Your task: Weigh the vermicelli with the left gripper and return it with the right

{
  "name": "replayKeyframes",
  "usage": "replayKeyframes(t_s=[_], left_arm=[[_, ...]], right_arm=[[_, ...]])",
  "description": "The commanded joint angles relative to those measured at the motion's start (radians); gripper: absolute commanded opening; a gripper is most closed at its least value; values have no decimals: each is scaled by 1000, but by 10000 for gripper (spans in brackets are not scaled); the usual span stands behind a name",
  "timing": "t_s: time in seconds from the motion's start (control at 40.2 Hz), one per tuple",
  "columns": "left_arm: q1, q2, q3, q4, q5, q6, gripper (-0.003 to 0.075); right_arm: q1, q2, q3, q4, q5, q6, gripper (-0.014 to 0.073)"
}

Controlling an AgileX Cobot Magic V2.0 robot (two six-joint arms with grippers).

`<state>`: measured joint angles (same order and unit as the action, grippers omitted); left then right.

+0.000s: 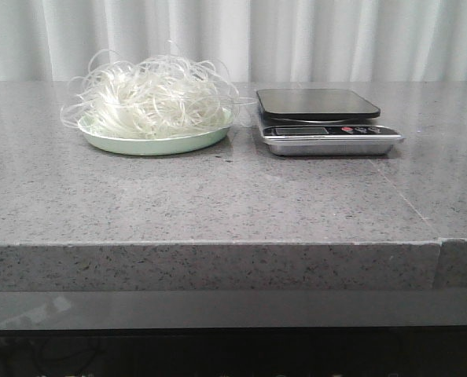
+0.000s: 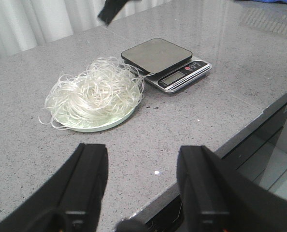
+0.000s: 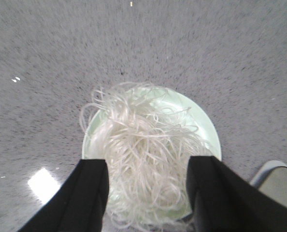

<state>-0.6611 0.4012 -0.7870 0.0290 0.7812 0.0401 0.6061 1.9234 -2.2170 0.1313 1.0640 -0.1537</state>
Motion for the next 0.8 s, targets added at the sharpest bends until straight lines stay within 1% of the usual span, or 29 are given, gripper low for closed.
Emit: replayKeyframes(t_s=[0.0,0.075,0.124,0.199,0.348,0.473,0.547,0.771], left_arm=[[-8,12,-25,-7,-75,-9,427],[-8,12,-25,-7,-75,-9,427],[-8,12,-25,-7,-75,-9,427],[-8,12,-25,-7,-75,-9,427],[-8,12,-25,-7,-75,-9,427],[-8,12,-25,-7,-75,-9,427],[-8,12,-25,-7,-75,-9,427],[-8,12,-25,-7,-75,-9,427]], right_arm=[[-10,-141,-27,-16,-5,38,486],[-11,-201,16,-41,-2,76,486],[-11,-258,72,-64,-12,105,486],[-11,-349,219,-89,-63,127,486],[-14,-548,523,-91,-231,131,486],[-35,-708,742,-90,-318,147,486],[-53,-795,846,-90,-329,147,486],[-81,-1034,1077,-91,-293,147,486]])
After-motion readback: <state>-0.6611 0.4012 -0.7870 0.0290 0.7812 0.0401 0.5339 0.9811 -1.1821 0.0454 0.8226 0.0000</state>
